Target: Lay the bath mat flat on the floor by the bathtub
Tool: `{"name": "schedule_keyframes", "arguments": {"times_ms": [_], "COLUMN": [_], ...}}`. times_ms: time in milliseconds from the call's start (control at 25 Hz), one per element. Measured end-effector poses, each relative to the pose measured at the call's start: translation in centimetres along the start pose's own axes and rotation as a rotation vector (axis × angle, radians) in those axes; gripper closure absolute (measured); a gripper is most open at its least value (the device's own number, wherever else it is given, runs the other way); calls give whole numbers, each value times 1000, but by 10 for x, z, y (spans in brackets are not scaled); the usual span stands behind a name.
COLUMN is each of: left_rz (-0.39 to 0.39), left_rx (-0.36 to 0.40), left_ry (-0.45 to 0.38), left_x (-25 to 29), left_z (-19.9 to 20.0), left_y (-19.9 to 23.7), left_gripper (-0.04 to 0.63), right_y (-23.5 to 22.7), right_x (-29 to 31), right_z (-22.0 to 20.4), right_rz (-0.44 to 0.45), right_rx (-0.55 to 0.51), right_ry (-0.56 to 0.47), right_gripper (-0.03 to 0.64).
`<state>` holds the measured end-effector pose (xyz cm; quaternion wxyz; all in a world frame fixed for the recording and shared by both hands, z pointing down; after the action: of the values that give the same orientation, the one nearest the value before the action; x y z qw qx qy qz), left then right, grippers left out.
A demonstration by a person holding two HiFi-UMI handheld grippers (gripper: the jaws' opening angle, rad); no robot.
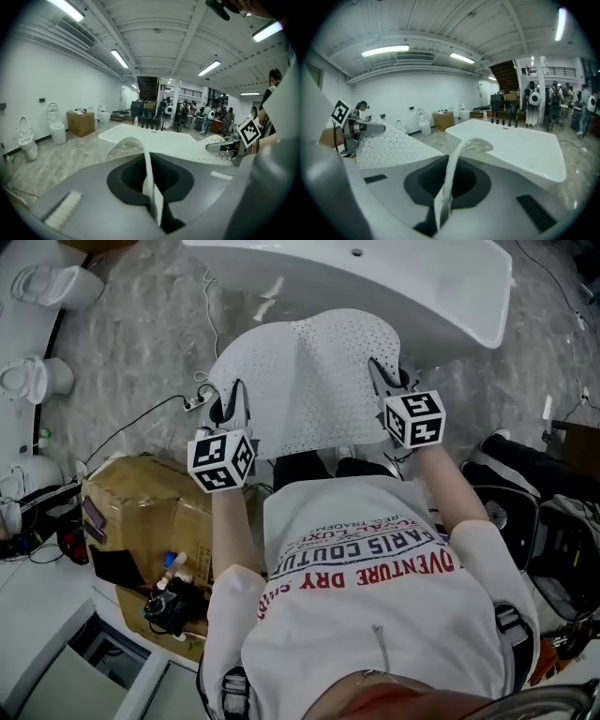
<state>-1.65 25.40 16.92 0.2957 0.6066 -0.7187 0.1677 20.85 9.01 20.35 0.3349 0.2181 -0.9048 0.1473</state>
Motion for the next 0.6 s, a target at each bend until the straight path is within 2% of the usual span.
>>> {"name": "schedule_keyframes", "arguments": {"times_ms": [120, 240, 400, 600], "left_rz": [-73, -143, -274, -365], "left_rx": [45, 58, 107, 160], "left_ry": [35, 67, 130, 165], "left_x": [42, 88, 144, 206], "left_z": [22, 42, 67, 85], "left_y": [30, 65, 101, 134], "left_gripper": [578, 578, 578, 578], "right_y": [-7, -15, -22, -33], "right_x": [30, 70, 105, 147], "right_z": [12, 31, 41, 45], "right_rz": [-60, -121, -232, -327], "right_rx": [64, 124, 255, 342], "right_ry": [23, 39, 72, 96], "right_gripper": [600, 600, 600, 600]}}
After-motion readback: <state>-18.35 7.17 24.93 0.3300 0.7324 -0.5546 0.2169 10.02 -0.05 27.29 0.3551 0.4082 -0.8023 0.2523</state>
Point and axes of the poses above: the fingertips, and each gripper's own axes: x forward along the fingers, y to its left, z out of its top, the point moved 3 cm from there along -x, backward along the fingers, and after that the axes turned 13 degrees about y, right-handed, at the moved point
